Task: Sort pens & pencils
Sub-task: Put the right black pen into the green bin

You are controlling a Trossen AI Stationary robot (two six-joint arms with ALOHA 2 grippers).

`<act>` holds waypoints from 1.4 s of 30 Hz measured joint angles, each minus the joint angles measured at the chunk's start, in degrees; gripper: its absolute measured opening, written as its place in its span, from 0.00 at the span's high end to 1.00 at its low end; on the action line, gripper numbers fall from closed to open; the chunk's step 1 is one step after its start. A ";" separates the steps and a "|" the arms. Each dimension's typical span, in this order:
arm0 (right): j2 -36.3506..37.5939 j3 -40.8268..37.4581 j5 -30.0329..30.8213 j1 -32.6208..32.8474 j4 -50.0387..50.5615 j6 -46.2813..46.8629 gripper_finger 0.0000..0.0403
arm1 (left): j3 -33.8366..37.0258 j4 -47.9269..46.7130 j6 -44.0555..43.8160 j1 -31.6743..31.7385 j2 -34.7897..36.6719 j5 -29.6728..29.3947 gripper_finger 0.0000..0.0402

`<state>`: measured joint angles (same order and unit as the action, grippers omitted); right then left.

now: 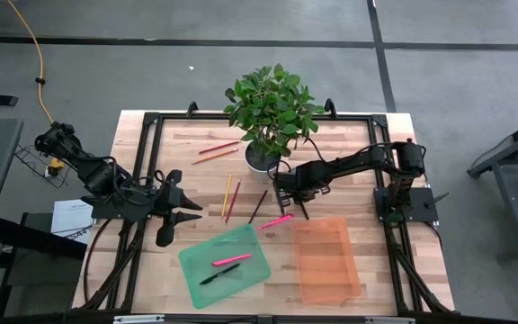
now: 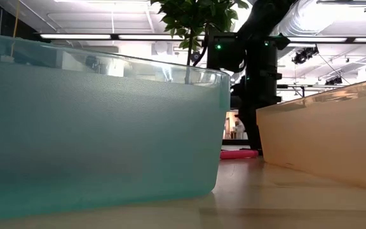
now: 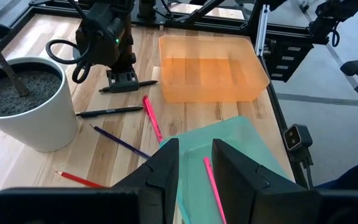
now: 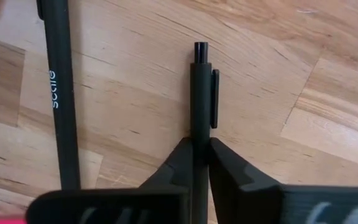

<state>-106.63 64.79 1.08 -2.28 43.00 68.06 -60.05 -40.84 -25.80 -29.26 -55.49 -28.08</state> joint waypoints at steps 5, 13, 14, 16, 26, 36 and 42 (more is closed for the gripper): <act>0.00 0.00 0.05 0.00 0.02 -0.16 0.97 | 0.00 0.00 0.02 0.02 0.01 0.00 0.79; -0.10 0.70 -0.03 0.66 -0.06 -0.39 0.97 | 0.00 0.02 0.00 0.01 0.00 0.01 0.79; -0.13 1.27 -0.14 0.82 -0.17 -0.76 0.97 | 0.00 0.02 0.00 0.00 -0.02 0.00 0.79; -0.11 2.67 -0.17 0.94 -0.24 -1.51 0.97 | 0.00 0.02 0.00 0.00 -0.02 0.02 0.79; -0.11 9.78 2.06 0.83 5.32 -6.42 0.97 | 0.00 0.02 0.00 0.02 -0.02 0.00 0.79; -0.09 15.38 3.32 1.37 5.77 -9.69 0.97 | 0.00 0.00 0.00 0.00 0.00 0.00 0.79; -0.09 19.21 3.30 3.02 5.75 -11.32 0.97 | 0.00 0.00 0.00 0.01 0.00 0.00 0.79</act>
<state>-106.72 84.00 4.38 0.73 48.75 56.74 -60.05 -40.84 -25.80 -29.25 -55.49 -28.08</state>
